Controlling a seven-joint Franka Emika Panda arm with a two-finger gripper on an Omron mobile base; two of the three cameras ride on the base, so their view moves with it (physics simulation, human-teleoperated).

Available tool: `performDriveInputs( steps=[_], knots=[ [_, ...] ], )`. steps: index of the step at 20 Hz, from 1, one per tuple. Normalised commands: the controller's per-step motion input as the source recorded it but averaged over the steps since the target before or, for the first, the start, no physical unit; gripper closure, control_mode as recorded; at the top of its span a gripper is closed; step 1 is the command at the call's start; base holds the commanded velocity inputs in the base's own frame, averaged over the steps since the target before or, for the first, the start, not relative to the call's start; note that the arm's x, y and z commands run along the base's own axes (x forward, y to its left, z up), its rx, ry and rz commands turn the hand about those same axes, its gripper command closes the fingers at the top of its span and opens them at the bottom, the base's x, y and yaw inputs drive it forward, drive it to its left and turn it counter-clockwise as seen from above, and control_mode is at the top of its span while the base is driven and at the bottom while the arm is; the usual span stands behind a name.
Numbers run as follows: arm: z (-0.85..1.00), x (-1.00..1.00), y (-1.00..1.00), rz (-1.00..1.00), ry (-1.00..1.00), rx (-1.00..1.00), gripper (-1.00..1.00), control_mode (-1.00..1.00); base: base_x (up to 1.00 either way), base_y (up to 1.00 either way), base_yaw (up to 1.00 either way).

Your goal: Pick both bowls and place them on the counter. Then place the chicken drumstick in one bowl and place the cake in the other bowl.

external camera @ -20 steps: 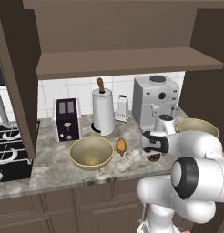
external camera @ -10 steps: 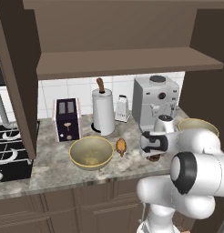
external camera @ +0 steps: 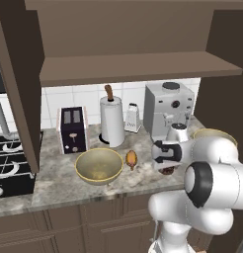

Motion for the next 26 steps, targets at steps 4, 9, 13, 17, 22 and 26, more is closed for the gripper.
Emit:
performDriveInputs(
  steps=[4, 9, 13, 17, 22, 26],
  knots=[
    [0.26, -0.33, -0.05, 0.0, -0.08, 0.0, 1.0, -1.0, 0.0, 0.0, 0.0],
    [0.33, -0.41, -0.13, -0.03, -0.13, 0.0, 1.0, -1.0, 0.0, 0.0, 0.0],
    [0.54, -0.29, -0.13, -0.07, -0.06, 0.0, 1.0, -1.0, 0.0, 0.0, 0.0],
    [0.66, -0.08, -0.18, -0.09, 0.0, 0.0, 1.0, -1.0, 0.0, 0.0, 0.0],
    [0.57, -0.04, -0.19, -0.1, 0.0, 0.0, 1.0, -1.0, 0.0, 0.0, 0.0],
    [0.27, 0.0, -0.3, -0.09, 0.0, 0.0, 1.0, -1.0, 0.0, 0.0, 0.0]
  ],
)
